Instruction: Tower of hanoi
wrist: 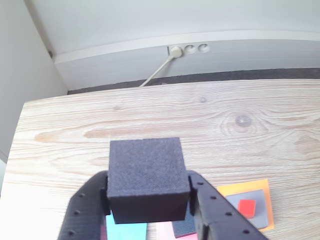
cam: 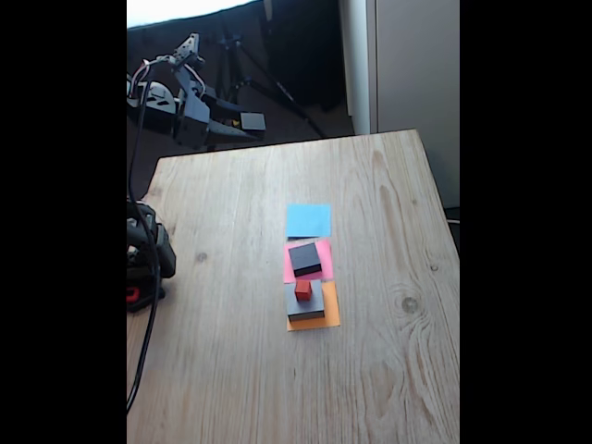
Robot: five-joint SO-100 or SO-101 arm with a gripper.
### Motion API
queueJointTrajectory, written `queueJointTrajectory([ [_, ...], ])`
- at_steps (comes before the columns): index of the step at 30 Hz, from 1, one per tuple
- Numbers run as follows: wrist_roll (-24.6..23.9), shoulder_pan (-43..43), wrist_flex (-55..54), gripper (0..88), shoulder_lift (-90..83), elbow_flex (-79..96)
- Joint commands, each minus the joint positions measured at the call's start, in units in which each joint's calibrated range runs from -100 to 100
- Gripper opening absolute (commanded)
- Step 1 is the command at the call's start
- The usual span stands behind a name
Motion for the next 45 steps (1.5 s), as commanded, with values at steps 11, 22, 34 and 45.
queueJointTrajectory([
  [11,5.69,3.05,3.46,8.3,-9.07,12.25],
  [22,18.57,6.15,-28.75,8.4,-17.92,59.44],
  [34,27.43,6.15,-80.55,8.9,-4.07,88.62],
  [45,27.43,5.23,-107.34,9.0,17.20,90.71],
])
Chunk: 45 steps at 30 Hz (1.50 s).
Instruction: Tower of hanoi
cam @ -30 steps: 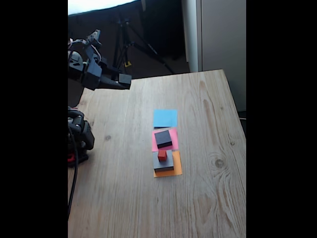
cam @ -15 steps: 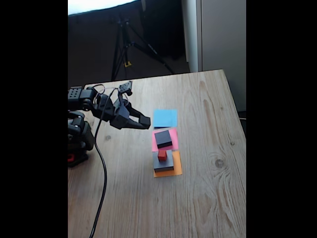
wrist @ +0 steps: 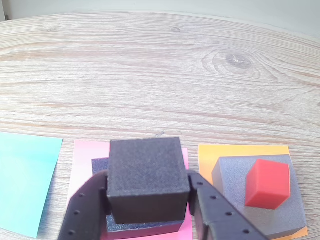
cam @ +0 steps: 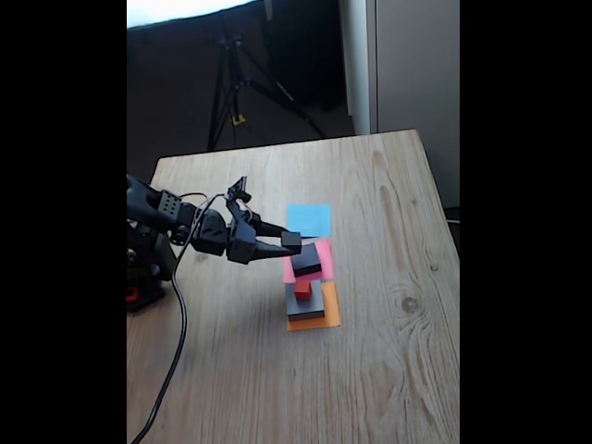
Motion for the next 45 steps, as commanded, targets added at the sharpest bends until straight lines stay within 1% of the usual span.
queueJointTrajectory([
  [1,1.04,-1.45,-8.81,9.0,5.77,0.06],
  [8,1.04,-1.61,-18.92,9.2,17.36,-1.40],
  [14,1.04,-1.28,-24.75,9.3,25.46,-4.58],
  [20,1.04,-1.53,-27.42,10.1,28.56,-5.67],
  [33,0.87,-2.03,-28.64,18.7,29.54,-5.12],
  [40,-2.80,-2.37,-29.20,20.8,27.73,-3.94],
  [42,-4.31,-2.45,-25.80,21.5,24.25,-3.31],
  [43,-6.15,-2.53,-22.97,21.7,21.14,-2.85],
  [45,-7.32,-2.87,-19.65,21.8,16.75,-2.12],
])
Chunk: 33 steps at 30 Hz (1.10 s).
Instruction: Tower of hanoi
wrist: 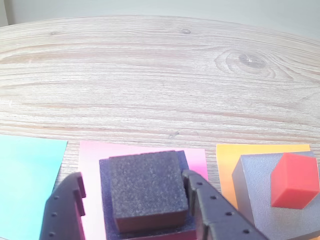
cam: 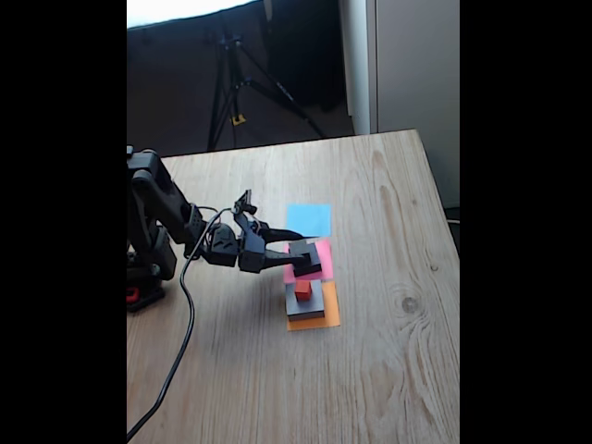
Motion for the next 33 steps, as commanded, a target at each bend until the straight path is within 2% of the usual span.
queueJointTrajectory([
  [1,-4.32,-1.20,6.14,21.9,-11.07,1.19],
  [5,-7.33,-1.11,13.10,21.1,-19.32,1.47],
  [8,-7.67,-0.69,18.84,16.3,-25.00,0.92],
  [14,-5.16,-0.28,36.33,3.2,-36.13,-2.44],
  [17,-4.99,0.48,53.16,0.5,-41.73,-8.81],
  [22,-8.50,2.15,78.90,0.3,-46.65,-23.81],
  [31,-12.02,8.50,110.55,0.3,-44.68,-54.17],
  [33,-10.34,10.51,116.13,0.3,-43.62,-60.44],
])
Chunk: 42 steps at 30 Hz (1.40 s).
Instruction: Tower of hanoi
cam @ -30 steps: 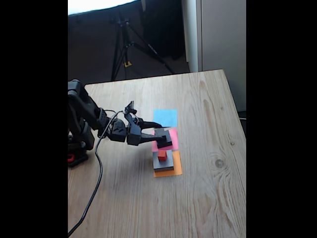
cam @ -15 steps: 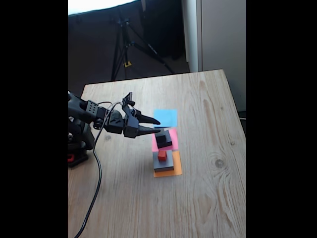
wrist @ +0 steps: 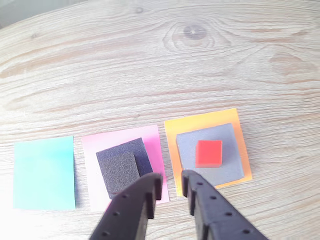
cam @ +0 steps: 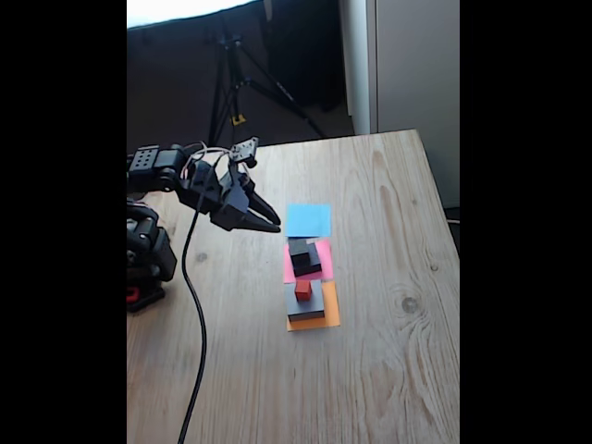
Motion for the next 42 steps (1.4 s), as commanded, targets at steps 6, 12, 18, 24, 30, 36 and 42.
queueJointTrajectory([
  [6,1.76,8.23,20.09,0.3,4.25,-28.60],
  [12,3.77,12.25,24.06,0.3,4.70,-34.69],
  [18,1.43,13.50,24.62,3.5,4.17,-32.33],
  [24,1.26,15.17,18.88,11.6,1.22,-21.87],
  [30,2.60,16.59,10.13,18.0,0.31,-10.33],
  [36,5.11,17.09,-9.21,21.3,-0.37,7.67],
  [42,8.12,17.43,-33.81,22.6,0.99,25.49],
])
